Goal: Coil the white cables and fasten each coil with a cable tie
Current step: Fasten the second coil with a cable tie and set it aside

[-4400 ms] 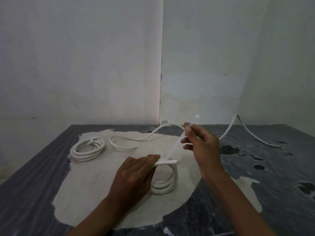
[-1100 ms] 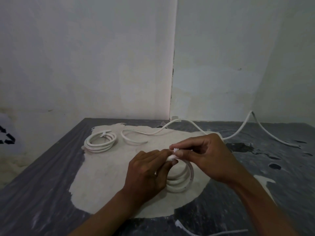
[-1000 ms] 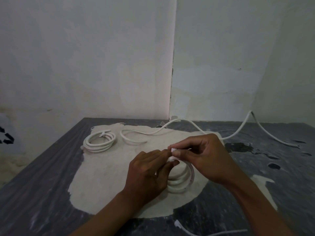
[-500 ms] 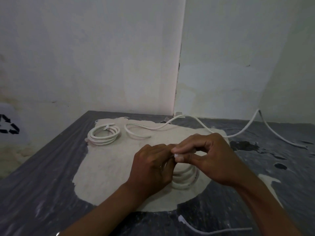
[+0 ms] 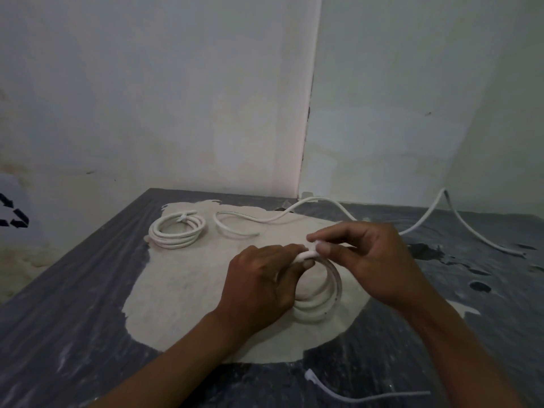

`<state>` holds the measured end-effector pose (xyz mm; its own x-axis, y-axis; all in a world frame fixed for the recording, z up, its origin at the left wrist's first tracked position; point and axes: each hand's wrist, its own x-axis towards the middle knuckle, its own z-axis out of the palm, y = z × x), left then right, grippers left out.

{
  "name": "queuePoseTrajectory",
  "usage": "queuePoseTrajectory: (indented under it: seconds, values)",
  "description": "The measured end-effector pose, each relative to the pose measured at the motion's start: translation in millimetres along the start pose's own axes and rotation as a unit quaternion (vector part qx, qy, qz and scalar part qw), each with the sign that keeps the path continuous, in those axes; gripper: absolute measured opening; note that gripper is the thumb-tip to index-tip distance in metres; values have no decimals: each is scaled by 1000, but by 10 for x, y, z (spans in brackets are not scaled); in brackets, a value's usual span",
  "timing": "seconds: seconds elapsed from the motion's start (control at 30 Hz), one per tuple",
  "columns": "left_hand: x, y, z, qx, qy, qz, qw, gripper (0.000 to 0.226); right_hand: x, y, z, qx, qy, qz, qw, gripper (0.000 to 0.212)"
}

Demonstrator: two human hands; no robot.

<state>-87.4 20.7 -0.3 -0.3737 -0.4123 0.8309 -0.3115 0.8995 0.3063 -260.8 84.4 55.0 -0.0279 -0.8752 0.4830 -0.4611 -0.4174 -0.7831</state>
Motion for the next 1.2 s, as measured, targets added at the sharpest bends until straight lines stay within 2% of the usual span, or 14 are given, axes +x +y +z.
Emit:
queuePoseTrajectory:
  seconds: [0.13, 0.33, 0.47, 0.63, 0.77, 1.2]
  values:
    - [38, 54, -3, -32, -21, -28, 999, 21, 1, 2, -12, 44, 29, 31, 998, 17]
    - [121, 123, -47, -57, -64, -65, 994, 22, -10, -4, 25, 15, -27, 24, 999, 11]
    - [129, 103, -58, -83, -58, -82, 992, 30, 6, 67, 47, 34, -21, 38, 998, 11]
    - [108, 79, -20, -101, -61, -90, 989, 20, -4, 155, 70, 104, 8, 69, 992, 12]
    - [101, 90, 2, -121, -41, -75, 989, 14, -12, 172, 81, 101, 22, 98, 990, 13]
    - [35, 13, 117, -143, -24, -95, 985, 21, -4, 158, 84, 132, 38, 106, 985, 19]
